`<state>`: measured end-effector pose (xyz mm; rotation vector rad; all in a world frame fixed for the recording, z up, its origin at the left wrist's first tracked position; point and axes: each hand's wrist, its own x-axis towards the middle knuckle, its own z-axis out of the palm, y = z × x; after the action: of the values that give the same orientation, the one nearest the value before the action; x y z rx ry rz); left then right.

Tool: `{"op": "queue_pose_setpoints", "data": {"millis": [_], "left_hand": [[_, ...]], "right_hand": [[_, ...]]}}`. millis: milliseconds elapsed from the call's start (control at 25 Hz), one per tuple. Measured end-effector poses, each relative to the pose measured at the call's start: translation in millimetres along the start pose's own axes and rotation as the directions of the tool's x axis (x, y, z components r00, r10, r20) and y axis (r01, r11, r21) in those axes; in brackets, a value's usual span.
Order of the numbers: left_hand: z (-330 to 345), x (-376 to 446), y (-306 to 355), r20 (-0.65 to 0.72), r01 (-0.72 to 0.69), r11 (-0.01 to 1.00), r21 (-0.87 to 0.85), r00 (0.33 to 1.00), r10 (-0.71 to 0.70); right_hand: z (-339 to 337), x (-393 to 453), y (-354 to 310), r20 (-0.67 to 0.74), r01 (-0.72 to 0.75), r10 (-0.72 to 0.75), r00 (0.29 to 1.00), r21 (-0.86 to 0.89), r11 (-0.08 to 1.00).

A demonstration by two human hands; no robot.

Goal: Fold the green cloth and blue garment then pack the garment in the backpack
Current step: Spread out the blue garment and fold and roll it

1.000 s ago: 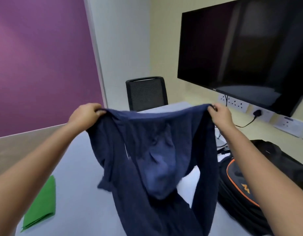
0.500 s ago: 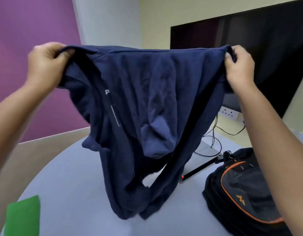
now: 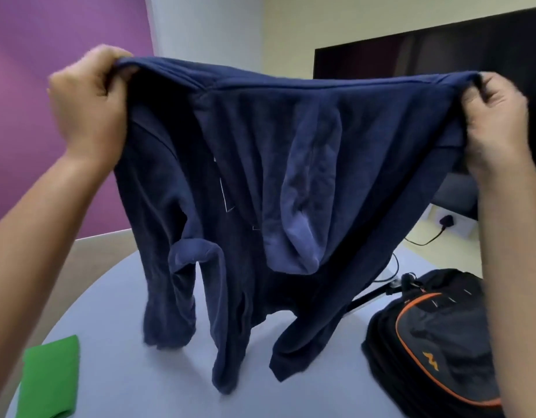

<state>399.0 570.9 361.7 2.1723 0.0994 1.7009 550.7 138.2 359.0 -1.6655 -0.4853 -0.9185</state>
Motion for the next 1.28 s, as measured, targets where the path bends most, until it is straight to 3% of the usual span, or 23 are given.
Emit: {"op": "queue_pose_setpoints", "data": {"millis": [80,160,280,320,400,480,560,640,680,760,840,880,920,960,1040,1080,1200,1280], "left_hand": [[13,-6,-10,0.225,-0.106,0.962,0.251,0.973,0.049],[17,-12,-19,0.334,-0.176,0.88,0.441,0.942,0.021],[17,-13,-23,0.107,0.019,0.946,0.325,0.993,-0.057],[26,-16,-24,0.158,0.048,0.944,0.327,0.982,-0.105],[43,-32,-30,0.373,0.037,0.916,0.4,0.906,-0.199],[51,-37,-35,0.444,0.098,0.945,0.313,0.864,-0.237],[44,-34,-46,0.514,0.199,0.976,0.084,0.831,-0.213],[22,-29,-54,0.676,0.295,0.949,-0.114,0.723,-0.143],[10,-31,-52,0.756,0.38,0.904,-0.193,0.645,-0.11],[7,-50,-51,0.828,0.613,0.743,-0.271,0.542,-0.145],[32,-83,-49,0.813,0.808,0.537,-0.242,0.471,-0.341],[49,-103,-46,0.786,0.874,0.443,-0.199,0.412,-0.461],[66,-117,-44,0.755,0.911,0.383,-0.153,0.358,-0.55],[80,-127,-41,0.727,0.927,0.36,-0.104,0.318,-0.609],[98,-139,-32,0.681,0.928,0.37,-0.049,0.302,-0.667],[103,-144,-25,0.672,0.924,0.381,-0.042,0.308,-0.674],[107,-162,11,0.734,0.9,0.432,-0.056,0.331,-0.593],[111,-182,32,0.8,0.914,0.401,-0.067,0.289,-0.525]], "right_hand": [[13,0,6,0.112,-0.062,0.088,0.99,-0.216,0.974],[17,1,14,0.091,0.016,0.029,0.995,-0.458,0.889],[15,4,-4,-0.032,0.123,-0.138,0.99,-0.29,0.949],[17,7,-3,-0.027,0.099,-0.11,0.994,-0.266,0.959],[29,0,4,-0.005,-0.037,0.039,0.999,-0.462,0.886],[37,-11,13,-0.018,-0.097,0.102,0.995,-0.517,0.851],[24,-22,18,0.105,-0.086,0.131,0.986,-0.354,0.931],[-9,-33,22,0.304,-0.12,0.158,0.939,-0.14,0.983],[-21,-41,17,0.386,-0.143,0.141,0.911,-0.024,0.989],[-22,-59,22,0.517,-0.352,0.223,0.826,0.165,0.921],[4,-79,46,0.59,-0.642,0.471,0.655,0.108,0.759],[22,-88,61,0.556,-0.731,0.599,0.576,0.022,0.682],[39,-95,74,0.484,-0.766,0.682,0.549,-0.035,0.642],[54,-100,84,0.417,-0.753,0.706,0.572,-0.075,0.654],[71,-106,89,0.28,-0.728,0.72,0.635,-0.096,0.679],[79,-113,83,0.242,-0.754,0.739,0.629,-0.041,0.655],[101,-144,61,0.347,-0.845,0.772,0.532,0.162,0.509],[118,-171,52,0.458,-0.886,0.76,0.461,0.183,0.427]]}}
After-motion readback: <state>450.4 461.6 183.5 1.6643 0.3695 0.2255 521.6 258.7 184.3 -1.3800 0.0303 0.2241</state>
